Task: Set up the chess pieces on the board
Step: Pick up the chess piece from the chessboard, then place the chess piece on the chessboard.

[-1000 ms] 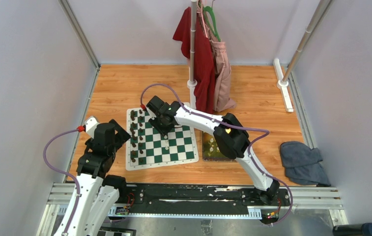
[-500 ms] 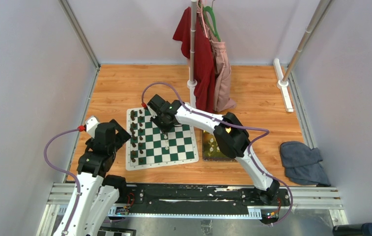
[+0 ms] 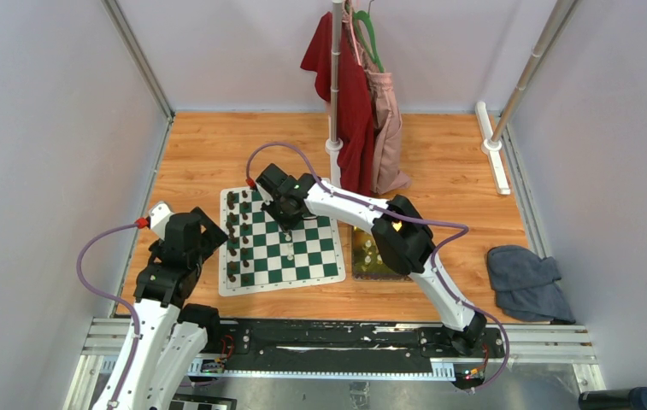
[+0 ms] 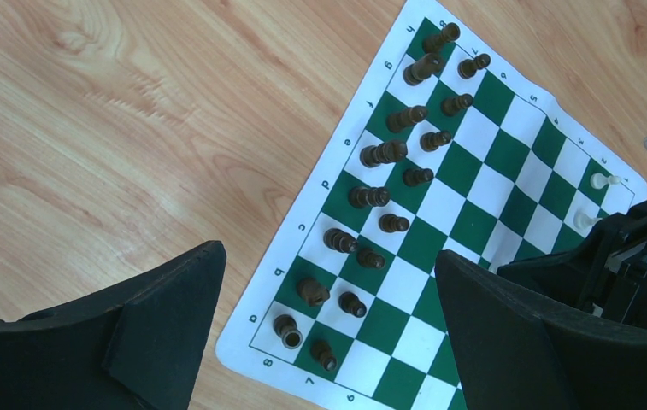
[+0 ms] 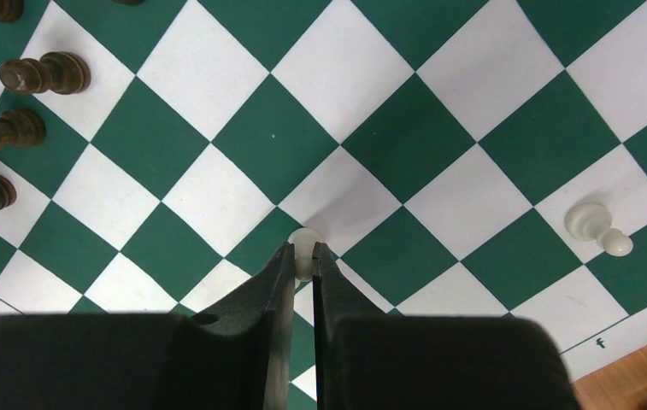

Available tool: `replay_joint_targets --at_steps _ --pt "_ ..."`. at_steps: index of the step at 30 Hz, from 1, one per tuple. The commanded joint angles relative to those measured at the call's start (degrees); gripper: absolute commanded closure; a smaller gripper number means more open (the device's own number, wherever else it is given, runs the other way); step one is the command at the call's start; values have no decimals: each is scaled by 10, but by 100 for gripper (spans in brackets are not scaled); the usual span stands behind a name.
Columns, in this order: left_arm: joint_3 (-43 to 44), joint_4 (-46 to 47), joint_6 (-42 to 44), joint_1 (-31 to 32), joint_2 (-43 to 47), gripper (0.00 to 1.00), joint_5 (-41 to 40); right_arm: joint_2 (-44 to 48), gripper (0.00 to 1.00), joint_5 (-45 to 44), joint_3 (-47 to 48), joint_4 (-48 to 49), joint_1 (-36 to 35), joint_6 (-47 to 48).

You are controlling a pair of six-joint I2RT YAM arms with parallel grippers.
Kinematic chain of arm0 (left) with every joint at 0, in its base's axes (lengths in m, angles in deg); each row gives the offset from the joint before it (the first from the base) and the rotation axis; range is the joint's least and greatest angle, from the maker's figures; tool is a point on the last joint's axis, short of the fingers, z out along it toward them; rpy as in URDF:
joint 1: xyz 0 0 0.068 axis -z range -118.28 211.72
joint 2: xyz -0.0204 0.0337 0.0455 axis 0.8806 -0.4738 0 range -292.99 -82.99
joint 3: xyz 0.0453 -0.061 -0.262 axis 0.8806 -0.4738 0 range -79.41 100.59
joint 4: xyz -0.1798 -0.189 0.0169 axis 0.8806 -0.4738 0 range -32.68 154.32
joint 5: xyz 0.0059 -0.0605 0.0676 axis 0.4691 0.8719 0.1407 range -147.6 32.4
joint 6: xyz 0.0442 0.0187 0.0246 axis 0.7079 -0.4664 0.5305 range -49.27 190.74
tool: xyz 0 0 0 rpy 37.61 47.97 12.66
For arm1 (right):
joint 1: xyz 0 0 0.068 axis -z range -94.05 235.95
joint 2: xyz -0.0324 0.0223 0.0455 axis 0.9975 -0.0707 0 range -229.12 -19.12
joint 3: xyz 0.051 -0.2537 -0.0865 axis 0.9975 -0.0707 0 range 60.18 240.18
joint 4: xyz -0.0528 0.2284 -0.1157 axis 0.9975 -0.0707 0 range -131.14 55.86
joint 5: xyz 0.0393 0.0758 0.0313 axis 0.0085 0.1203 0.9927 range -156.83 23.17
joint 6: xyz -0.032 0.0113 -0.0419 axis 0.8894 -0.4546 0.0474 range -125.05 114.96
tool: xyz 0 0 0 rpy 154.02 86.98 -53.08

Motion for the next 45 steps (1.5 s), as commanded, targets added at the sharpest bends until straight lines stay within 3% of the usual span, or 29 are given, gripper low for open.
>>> replay_joint_targets --at_steps 1,23,45 --pt "-7 4 3 -3 -3 0 2 9 100 -14 25 -9 7 2" --pt "-6 4 5 -3 -5 0 1 56 100 -74 -17 -15 61 4" --pt "-6 5 5 -3 -8 0 -1 29 100 -66 -21 -23 89 1"
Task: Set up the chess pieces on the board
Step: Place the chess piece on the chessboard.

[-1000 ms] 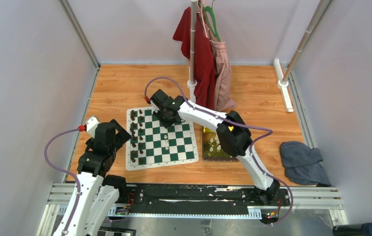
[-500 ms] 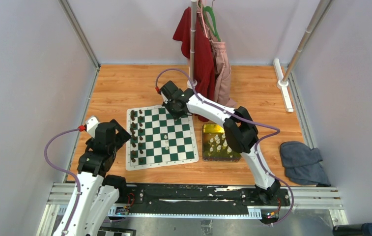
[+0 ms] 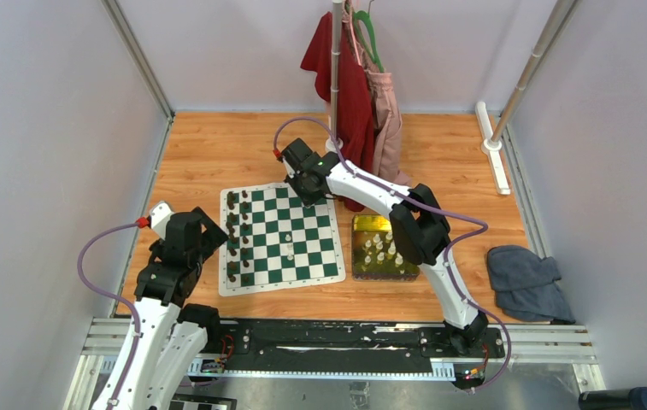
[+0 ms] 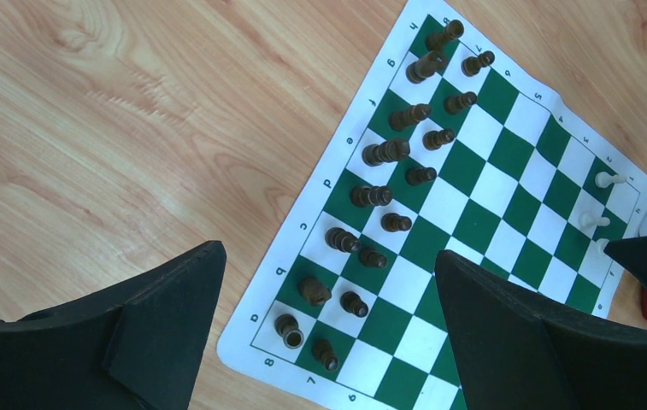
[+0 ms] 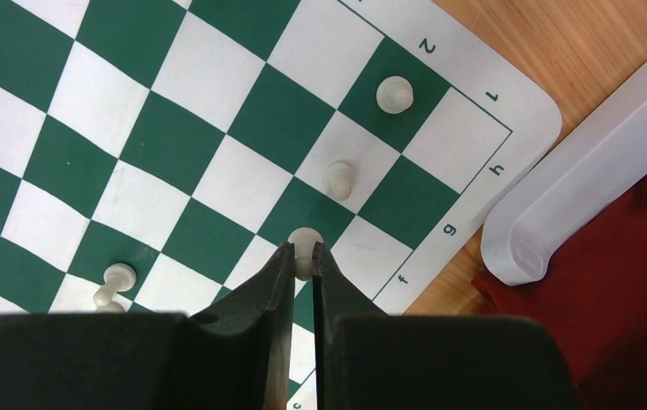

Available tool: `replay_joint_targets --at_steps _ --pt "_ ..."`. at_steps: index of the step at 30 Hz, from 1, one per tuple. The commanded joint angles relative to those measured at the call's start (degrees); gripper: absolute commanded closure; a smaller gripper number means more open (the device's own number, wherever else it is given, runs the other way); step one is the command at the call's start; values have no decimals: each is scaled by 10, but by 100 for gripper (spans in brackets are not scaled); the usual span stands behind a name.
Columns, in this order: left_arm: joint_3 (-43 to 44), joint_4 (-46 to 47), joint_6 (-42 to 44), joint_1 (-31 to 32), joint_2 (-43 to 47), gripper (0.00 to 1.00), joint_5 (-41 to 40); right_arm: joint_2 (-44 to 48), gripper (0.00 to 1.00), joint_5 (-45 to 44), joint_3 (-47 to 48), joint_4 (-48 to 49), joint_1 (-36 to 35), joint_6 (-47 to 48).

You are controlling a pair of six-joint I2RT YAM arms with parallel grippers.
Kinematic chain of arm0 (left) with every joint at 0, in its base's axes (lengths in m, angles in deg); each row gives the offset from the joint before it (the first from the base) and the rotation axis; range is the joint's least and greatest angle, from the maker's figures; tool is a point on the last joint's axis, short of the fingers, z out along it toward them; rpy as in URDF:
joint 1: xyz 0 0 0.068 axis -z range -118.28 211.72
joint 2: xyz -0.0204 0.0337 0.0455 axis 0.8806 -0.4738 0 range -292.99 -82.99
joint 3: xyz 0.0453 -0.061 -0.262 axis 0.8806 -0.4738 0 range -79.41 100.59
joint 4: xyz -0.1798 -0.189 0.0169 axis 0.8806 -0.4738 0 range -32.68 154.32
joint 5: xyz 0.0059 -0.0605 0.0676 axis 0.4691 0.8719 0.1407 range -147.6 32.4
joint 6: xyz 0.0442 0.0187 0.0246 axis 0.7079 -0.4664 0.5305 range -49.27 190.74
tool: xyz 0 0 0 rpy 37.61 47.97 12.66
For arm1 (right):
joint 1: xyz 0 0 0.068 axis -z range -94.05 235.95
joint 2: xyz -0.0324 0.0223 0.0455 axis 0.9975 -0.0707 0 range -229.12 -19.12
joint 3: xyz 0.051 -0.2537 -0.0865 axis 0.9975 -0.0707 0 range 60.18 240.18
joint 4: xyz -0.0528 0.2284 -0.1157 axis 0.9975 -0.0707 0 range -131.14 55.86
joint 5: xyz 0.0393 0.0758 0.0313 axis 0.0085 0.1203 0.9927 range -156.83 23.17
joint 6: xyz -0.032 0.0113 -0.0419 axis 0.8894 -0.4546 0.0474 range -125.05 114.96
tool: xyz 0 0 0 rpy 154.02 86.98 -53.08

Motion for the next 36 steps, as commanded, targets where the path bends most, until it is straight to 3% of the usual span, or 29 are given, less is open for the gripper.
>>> replay_joint_targets --at_steps 1,36 --pt "-6 5 5 -3 -2 0 -2 -12 100 1 -10 -19 7 0" --pt "-11 6 3 -3 -4 0 -2 -37 100 30 -8 -18 7 -5"
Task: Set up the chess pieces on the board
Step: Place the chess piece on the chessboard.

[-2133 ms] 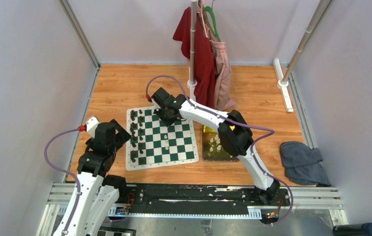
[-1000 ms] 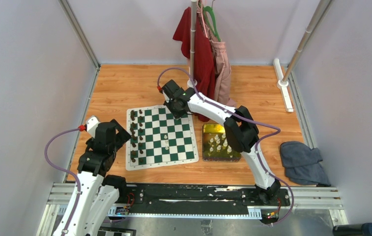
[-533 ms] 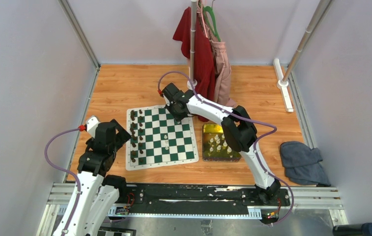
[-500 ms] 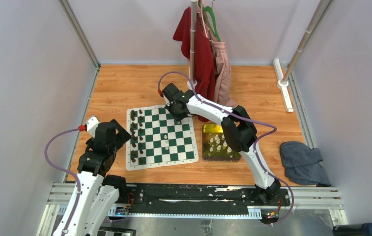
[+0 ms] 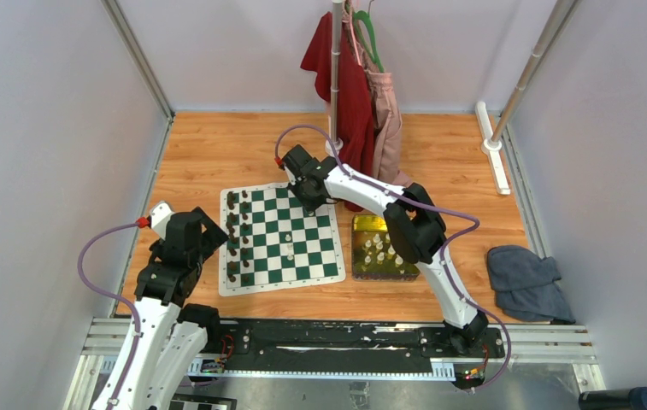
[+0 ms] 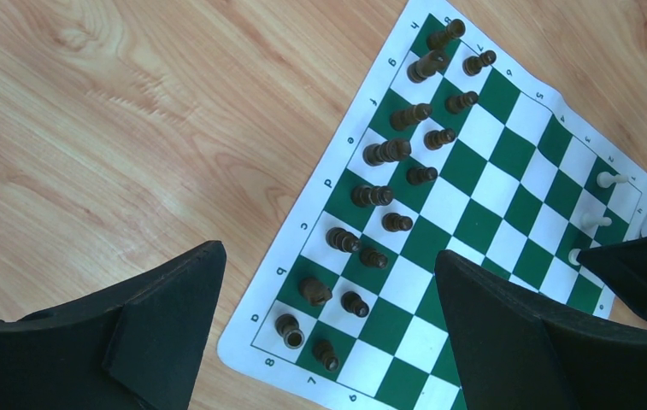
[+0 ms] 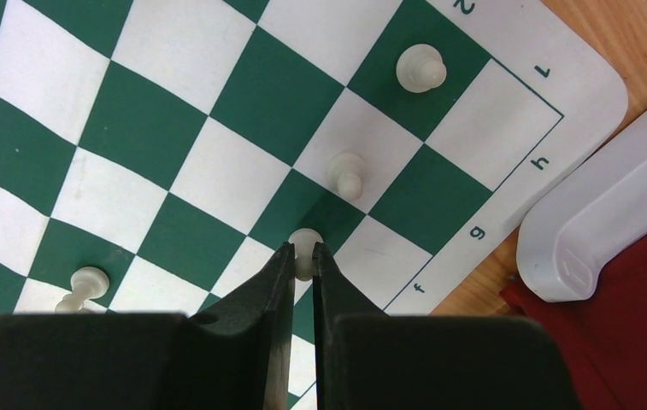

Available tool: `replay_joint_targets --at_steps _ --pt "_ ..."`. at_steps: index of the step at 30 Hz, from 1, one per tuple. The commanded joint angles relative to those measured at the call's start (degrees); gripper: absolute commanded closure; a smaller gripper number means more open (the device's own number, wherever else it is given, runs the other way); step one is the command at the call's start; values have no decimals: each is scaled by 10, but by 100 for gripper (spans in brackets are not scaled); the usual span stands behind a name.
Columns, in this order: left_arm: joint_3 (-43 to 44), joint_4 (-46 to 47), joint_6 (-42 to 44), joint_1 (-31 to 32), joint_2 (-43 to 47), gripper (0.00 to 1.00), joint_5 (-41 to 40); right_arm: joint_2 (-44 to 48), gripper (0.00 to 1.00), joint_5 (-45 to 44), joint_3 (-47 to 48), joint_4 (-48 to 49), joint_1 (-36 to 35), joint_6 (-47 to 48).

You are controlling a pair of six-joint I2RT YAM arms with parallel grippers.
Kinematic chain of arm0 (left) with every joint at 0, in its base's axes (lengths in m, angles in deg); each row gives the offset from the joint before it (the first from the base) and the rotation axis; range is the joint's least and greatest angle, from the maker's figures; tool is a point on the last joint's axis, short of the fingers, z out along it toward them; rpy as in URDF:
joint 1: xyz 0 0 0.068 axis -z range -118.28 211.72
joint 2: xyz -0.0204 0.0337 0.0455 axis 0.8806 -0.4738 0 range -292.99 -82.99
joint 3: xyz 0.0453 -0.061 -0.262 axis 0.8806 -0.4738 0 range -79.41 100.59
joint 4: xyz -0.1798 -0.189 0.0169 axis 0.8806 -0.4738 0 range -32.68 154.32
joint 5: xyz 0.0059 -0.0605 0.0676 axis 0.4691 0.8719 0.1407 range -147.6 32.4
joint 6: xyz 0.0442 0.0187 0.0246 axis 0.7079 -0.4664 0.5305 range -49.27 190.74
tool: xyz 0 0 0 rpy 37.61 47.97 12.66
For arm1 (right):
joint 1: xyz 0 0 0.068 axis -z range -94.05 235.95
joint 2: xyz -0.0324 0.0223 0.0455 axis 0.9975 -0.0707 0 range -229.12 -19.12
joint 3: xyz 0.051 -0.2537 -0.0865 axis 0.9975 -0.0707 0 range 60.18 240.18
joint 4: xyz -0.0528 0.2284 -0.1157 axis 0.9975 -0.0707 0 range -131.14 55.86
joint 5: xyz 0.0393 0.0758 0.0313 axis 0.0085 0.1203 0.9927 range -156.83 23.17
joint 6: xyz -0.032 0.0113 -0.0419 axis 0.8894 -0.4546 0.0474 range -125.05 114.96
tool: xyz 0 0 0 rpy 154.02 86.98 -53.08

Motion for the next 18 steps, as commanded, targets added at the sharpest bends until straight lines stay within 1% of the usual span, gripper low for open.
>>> replay_joint_targets --at_steps 1,18 --pt "-11 7 3 -3 -3 0 -2 -16 100 13 8 -14 6 -5" --pt "-13 13 6 -3 -12 0 -4 -29 100 19 34 -22 6 0"
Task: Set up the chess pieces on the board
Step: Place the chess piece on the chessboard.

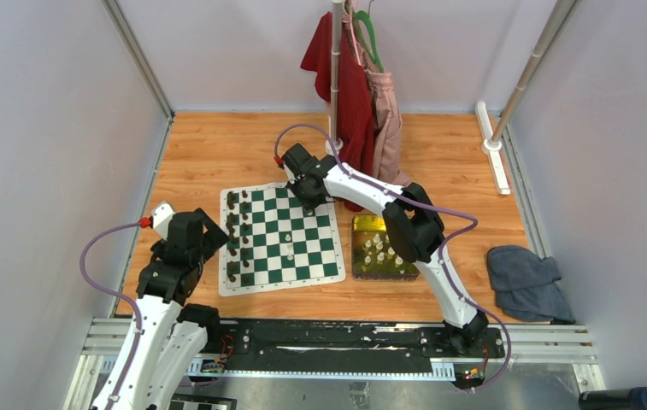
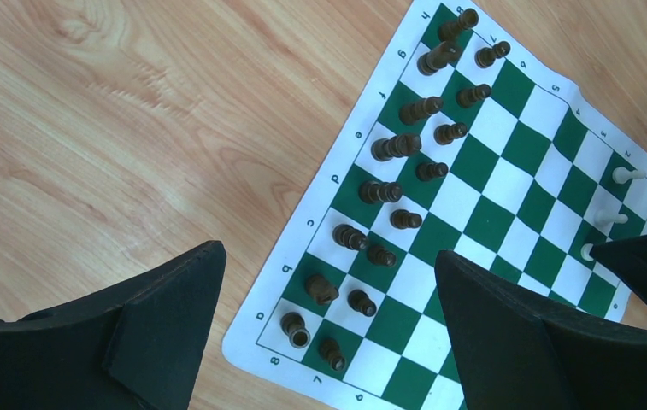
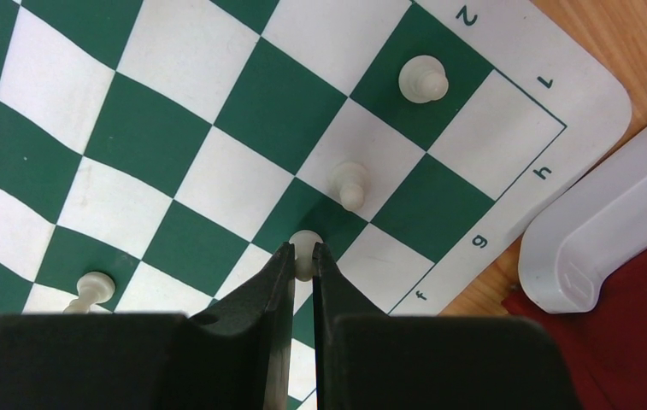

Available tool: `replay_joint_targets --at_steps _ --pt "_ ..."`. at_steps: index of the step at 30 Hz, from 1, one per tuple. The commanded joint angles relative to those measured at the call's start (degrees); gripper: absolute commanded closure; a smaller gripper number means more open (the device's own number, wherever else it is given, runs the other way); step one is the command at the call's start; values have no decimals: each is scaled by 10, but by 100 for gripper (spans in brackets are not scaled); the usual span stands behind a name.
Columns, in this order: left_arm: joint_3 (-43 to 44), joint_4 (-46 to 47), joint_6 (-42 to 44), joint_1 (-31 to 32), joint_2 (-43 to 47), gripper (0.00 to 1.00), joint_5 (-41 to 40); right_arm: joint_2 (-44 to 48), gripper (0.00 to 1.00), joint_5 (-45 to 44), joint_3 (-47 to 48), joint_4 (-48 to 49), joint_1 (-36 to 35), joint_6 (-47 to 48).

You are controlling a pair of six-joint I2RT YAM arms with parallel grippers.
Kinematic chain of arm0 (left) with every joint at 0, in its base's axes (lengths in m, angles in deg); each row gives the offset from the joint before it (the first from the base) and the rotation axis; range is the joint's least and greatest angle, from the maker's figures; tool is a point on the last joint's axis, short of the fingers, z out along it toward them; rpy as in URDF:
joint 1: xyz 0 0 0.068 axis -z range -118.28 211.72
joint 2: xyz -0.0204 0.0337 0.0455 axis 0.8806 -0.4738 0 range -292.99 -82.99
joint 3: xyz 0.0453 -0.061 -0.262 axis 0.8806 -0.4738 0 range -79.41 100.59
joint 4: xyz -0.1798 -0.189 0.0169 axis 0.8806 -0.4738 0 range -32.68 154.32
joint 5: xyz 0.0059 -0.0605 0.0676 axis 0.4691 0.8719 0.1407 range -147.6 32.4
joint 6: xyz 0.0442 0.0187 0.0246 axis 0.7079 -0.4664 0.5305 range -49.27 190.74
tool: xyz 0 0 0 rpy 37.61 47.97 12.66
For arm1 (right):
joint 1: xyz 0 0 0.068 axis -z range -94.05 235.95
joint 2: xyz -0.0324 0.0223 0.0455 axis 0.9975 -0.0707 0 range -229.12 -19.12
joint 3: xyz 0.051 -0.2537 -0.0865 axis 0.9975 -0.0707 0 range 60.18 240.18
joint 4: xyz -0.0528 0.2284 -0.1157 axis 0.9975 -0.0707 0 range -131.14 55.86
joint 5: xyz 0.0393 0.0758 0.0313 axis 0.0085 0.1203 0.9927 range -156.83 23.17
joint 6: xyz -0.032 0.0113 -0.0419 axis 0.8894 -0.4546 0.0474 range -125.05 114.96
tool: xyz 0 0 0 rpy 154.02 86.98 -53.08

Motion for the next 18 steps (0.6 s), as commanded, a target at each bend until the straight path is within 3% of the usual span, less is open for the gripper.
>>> replay_joint_targets --at_steps 1,13,18 --pt "-7 12 5 -3 -4 0 -3 -19 100 9 18 -16 4 -1" --pt "-9 14 5 -3 -4 0 -4 -26 100 9 23 -19 3 -1" --pt "-10 16 6 -3 -5 0 -4 -26 86 7 14 -19 4 -2"
